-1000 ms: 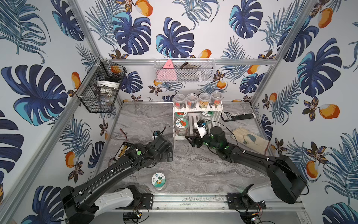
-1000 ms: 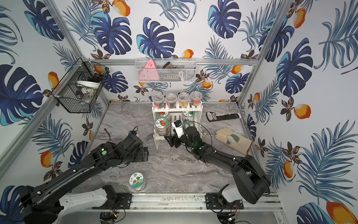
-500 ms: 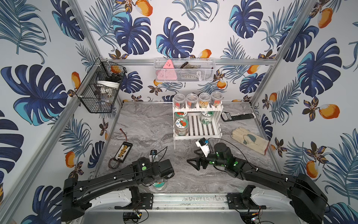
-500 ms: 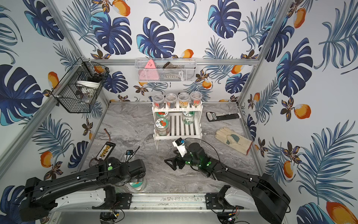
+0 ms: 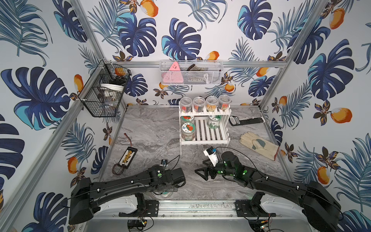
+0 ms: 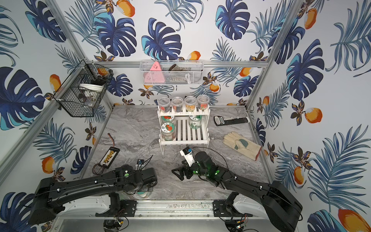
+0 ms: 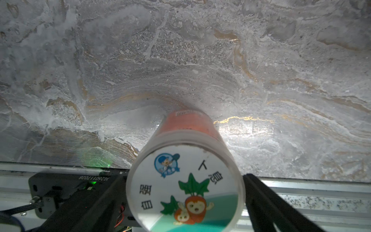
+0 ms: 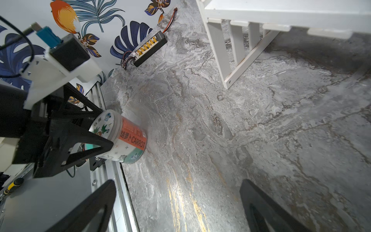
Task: Place the seed container on the shelf
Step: Pick up the seed jar at the center of the board.
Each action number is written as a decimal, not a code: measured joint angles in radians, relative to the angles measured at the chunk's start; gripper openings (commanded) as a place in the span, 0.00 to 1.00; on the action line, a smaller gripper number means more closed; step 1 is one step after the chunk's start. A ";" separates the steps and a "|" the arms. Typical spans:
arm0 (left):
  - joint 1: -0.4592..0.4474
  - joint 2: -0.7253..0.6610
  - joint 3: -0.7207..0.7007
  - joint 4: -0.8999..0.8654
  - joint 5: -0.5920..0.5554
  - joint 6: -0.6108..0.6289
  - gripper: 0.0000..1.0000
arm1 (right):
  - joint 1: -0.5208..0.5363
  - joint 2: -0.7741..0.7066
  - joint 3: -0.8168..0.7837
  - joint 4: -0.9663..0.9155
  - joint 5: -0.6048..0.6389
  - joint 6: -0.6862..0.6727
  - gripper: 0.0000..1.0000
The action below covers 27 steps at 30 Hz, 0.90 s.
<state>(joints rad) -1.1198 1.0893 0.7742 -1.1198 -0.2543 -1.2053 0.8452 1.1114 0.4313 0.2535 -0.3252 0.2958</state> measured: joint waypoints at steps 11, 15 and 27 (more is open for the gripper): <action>0.000 0.024 -0.049 0.048 -0.002 0.000 0.96 | 0.000 0.015 0.001 -0.010 0.000 0.004 1.00; 0.000 0.020 -0.051 0.051 -0.007 0.004 0.91 | 0.000 0.016 0.003 -0.014 -0.001 0.004 1.00; 0.005 0.047 0.106 0.063 -0.013 0.125 0.83 | 0.001 -0.043 -0.035 -0.008 0.021 -0.005 1.00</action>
<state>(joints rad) -1.1145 1.1362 0.8799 -1.0569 -0.2672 -1.0801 0.8459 1.0683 0.3965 0.2459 -0.3046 0.2913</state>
